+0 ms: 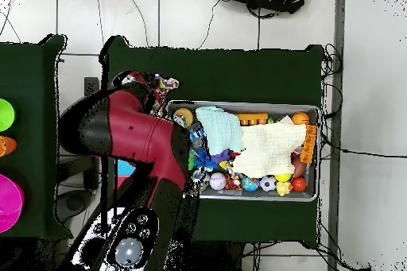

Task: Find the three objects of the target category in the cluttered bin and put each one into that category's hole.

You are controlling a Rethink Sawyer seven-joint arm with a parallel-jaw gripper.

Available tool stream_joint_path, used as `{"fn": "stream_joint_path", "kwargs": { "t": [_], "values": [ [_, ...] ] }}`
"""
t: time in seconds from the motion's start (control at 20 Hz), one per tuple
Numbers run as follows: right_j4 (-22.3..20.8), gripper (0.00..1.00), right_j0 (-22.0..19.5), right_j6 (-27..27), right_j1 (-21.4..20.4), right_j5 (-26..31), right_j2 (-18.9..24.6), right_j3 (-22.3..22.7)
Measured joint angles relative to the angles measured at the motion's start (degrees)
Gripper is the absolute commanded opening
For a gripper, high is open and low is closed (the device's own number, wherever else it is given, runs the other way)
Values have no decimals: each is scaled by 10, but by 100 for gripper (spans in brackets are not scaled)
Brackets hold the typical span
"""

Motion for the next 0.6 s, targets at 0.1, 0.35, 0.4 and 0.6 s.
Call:
{"fn": "stream_joint_path", "kwargs": {
  "t": [0.1,0.35,0.4,0.6],
  "values": [
    [4,0,3,0,12,-3,-2,0],
    [13,0,16,0,25,-3,-5,0],
    [14,0,19,0,26,-3,-5,0],
    [20,0,33,0,25,-3,-5,0]
  ]
}}
